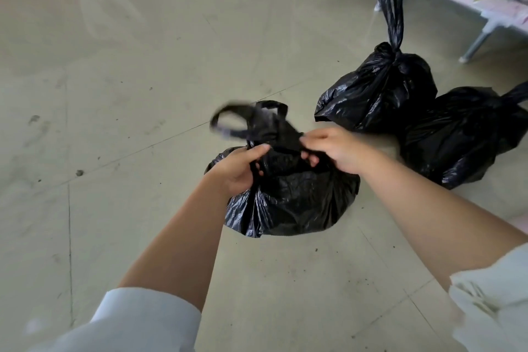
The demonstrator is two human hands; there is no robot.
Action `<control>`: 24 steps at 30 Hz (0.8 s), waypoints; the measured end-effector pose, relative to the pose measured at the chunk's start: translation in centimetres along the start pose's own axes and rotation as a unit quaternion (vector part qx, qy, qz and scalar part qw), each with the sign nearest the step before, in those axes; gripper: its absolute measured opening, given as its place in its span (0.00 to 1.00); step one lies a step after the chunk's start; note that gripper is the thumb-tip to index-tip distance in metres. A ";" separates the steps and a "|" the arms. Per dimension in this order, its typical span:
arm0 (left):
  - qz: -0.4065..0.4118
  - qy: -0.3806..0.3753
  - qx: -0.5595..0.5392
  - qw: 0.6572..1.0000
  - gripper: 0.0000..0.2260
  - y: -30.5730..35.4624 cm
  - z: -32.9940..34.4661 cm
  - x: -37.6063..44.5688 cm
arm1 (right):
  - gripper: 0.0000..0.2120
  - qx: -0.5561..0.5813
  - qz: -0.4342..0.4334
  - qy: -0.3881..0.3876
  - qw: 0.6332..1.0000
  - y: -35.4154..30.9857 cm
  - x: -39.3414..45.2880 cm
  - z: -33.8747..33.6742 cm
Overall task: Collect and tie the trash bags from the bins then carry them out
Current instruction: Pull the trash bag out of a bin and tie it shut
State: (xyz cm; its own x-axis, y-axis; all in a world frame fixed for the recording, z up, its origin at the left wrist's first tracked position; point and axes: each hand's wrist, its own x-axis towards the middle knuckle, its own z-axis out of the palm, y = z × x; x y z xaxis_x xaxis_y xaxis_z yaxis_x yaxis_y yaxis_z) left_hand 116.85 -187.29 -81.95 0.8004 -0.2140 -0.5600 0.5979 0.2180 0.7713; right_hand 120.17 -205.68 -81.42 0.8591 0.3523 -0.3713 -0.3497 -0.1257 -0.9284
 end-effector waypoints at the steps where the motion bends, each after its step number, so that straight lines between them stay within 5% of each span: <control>1: 0.000 -0.029 0.022 0.999 0.07 -0.1 -0.2 -0.1 | 0.13 -0.063 0.017 -0.031 0.997 0.1 -0.1 0.2; 2: -0.002 -0.057 0.041 0.998 0.09 -0.2 -0.4 -0.3 | 0.13 -0.100 0.025 -0.047 0.994 0.2 -0.1 0.3; 4: -0.019 -0.125 0.080 0.989 0.35 -0.7 -0.9 -0.3 | 0.13 -0.130 0.034 -0.055 0.989 0.1 -0.1 0.3; 6: -0.015 -0.146 0.053 0.988 0.42 -0.9 -0.5 -0.6 | 0.13 -0.127 0.068 -0.064 0.987 0.2 -0.2 0.1; 9: -0.008 -0.057 -0.041 0.998 0.22 -0.3 0.7 -0.7 | 0.14 -0.150 0.117 -0.105 0.976 0.5 -0.5 0.0; 11: -0.014 0.005 -0.042 0.999 0.21 -0.3 0.9 -0.2 | 0.14 -0.166 0.141 -0.115 0.969 0.7 -0.5 -0.1; 14: -0.023 -0.005 -0.063 0.998 0.20 -0.2 1.5 -0.3 | 0.14 -0.178 0.161 -0.108 0.965 0.9 -0.4 -0.2; 20: -0.082 -0.028 0.190 0.978 0.13 -0.2 1.8 -0.7 | 0.10 -0.232 0.095 0.005 0.968 0.6 0.2 -0.7; 24: 0.018 0.017 0.267 0.963 0.08 0.9 2.5 -0.8 | 0.08 -0.057 0.052 0.011 0.997 -0.8 0.2 -1.2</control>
State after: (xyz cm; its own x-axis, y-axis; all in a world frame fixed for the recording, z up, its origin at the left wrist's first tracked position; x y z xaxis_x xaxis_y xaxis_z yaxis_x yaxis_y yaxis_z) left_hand 116.66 -189.34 -80.01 0.8263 -0.1830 -0.5327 0.4695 -0.2988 0.8309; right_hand 121.06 -206.59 -80.81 0.8283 0.3121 -0.4654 -0.3940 -0.2661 -0.8797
